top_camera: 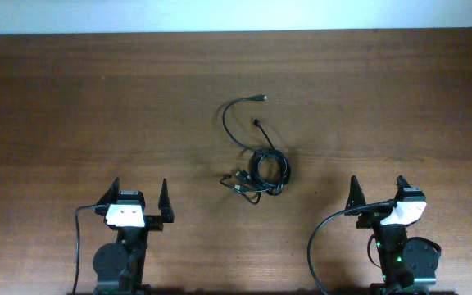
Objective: Untangle cables
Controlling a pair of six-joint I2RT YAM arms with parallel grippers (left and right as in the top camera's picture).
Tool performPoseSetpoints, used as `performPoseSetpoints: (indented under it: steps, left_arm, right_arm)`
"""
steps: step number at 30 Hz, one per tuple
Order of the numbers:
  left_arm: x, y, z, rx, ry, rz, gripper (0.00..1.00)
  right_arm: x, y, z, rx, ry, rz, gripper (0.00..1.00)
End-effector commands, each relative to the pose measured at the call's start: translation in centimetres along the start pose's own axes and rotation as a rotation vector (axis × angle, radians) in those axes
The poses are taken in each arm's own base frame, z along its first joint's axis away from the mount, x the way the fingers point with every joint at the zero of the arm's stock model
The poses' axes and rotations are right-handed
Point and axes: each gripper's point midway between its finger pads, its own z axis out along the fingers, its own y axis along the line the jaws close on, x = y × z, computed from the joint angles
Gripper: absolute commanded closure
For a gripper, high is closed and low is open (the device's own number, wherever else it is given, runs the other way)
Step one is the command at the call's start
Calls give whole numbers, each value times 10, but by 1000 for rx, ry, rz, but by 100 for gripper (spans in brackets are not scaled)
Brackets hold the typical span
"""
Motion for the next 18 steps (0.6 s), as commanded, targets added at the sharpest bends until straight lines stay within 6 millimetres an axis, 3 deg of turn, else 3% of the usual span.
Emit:
performPoseSetpoints:
  steps: [1, 15, 16, 18]
  left_arm:
    - [2, 2, 0, -10, 4, 11, 1]
    - [2, 3, 0, -13, 4, 12, 1]
    - [2, 14, 0, -78, 4, 11, 1]
    - [2, 15, -1, -85, 3, 11, 1]
  right_arm:
    - [5, 29, -1, -116, 11, -6, 2]
    - [5, 29, -1, -116, 11, -6, 2]
    - [5, 29, -1, -116, 11, -6, 2]
    - [5, 29, -1, -116, 11, -6, 2]
